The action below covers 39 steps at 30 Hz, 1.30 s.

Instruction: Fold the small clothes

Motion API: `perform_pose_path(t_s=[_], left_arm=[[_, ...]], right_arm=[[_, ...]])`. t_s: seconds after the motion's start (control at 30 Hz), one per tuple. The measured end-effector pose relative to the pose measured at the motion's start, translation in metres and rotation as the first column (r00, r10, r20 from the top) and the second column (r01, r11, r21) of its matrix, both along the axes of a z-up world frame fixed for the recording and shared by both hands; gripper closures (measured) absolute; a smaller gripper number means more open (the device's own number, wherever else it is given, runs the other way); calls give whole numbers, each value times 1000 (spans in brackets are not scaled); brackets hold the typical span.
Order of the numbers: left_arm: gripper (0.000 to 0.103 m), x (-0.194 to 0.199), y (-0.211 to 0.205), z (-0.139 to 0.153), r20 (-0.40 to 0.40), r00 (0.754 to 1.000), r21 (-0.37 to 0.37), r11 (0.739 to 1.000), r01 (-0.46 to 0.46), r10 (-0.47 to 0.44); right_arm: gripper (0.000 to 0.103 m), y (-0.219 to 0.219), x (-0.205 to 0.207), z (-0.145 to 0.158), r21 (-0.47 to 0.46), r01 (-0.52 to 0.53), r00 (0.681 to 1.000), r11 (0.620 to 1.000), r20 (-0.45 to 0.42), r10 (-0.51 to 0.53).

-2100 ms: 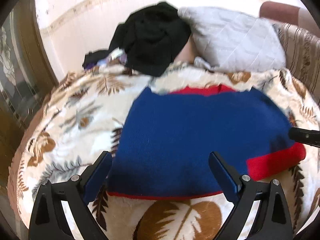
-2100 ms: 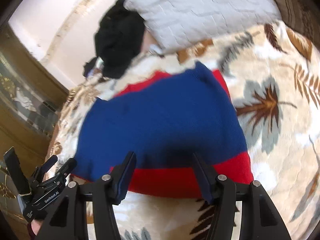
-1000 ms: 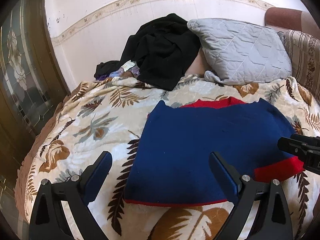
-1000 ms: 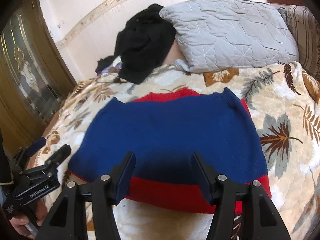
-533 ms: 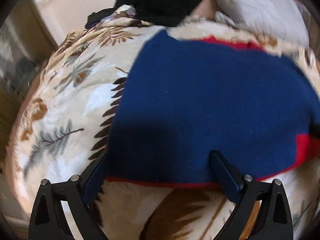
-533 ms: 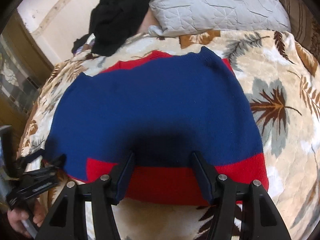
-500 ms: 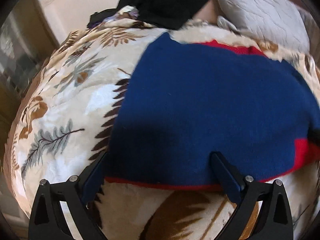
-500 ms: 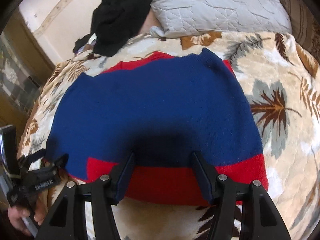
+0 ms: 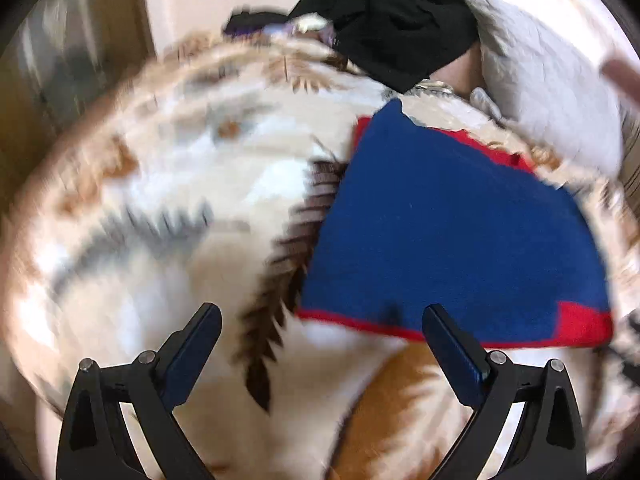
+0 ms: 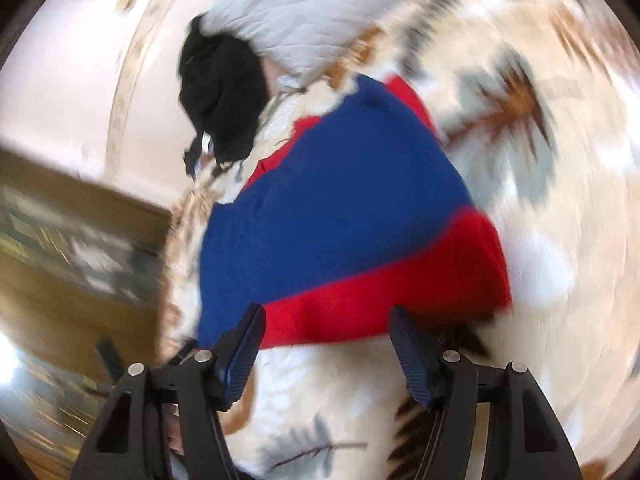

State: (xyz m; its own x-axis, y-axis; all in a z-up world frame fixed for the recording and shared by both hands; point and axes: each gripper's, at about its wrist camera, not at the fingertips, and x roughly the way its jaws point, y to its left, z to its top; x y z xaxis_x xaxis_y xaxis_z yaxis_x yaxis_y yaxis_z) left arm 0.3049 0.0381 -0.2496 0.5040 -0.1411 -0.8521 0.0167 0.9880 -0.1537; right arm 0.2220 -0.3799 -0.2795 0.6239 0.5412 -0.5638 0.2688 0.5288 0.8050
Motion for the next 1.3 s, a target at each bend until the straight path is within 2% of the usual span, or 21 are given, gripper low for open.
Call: perform_pose_path(t_s=[0.1, 0.2, 0.3, 0.43, 0.53, 0.6, 0.63, 0.67, 0.8, 0.83, 0.9, 0.93, 1.07, 1.2, 1.3], left_arm=[[2, -5, 13, -9, -81, 997, -214, 977, -17, 0], [3, -7, -4, -19, -131, 989, -342, 939, 17, -66], [3, 0, -17, -26, -150, 985, -408, 913, 12, -80], [3, 15, -19, -30, -128, 992, -480, 876, -50, -14], [5, 25, -17, -33, -99, 994, -528, 844, -97, 52], [23, 29, -17, -35, -73, 994, -536, 837, -109, 83], [38, 35, -18, -37, -73, 994, -530, 841, -113, 87], [48, 38, -20, -39, -79, 992, -514, 849, -126, 100], [71, 42, -19, -45, -78, 991, -514, 847, -135, 110], [77, 42, -18, -46, -79, 992, -516, 847, -128, 102], [81, 40, -20, -41, -64, 994, -494, 862, -113, 94], [83, 39, -20, -38, -52, 994, -487, 867, -105, 91], [88, 28, -23, -12, 48, 997, -447, 894, -38, 67], [88, 8, -22, 13, 108, 994, -401, 916, 22, 24], [88, -12, -15, 18, 102, 995, -379, 924, 49, -10]], right_arm=[[32, -4, -8, -17, 125, 44, 999, 991, -34, -40], [30, 3, -4, -21, 125, 55, 998, 991, -45, -50], [30, 5, 2, -27, 131, 105, 994, 986, -43, -101], [29, 4, 15, -29, 147, 177, 984, 973, -4, -178], [28, 6, 26, -27, 120, 206, 976, 971, 46, -212], [28, 8, 36, -24, 88, 226, 970, 970, 76, -233], [28, 8, 40, -23, 81, 238, 965, 968, 90, -245], [28, 8, 45, -23, 78, 251, 961, 965, 101, -258], [30, 10, 61, -20, 40, 291, 949, 956, 115, -293], [36, 11, 61, -19, 23, 300, 947, 954, 114, -301], [68, 14, 63, -17, -56, 317, 945, 947, 103, -310], [73, 16, 63, -14, -92, 314, 947, 945, 109, -304], [79, 35, 52, 21, -295, 294, 948, 909, 213, -237], [81, 44, 29, 47, -349, 272, 945, 897, 270, -182], [81, 45, 7, 53, -366, 249, 953, 897, 256, -160]])
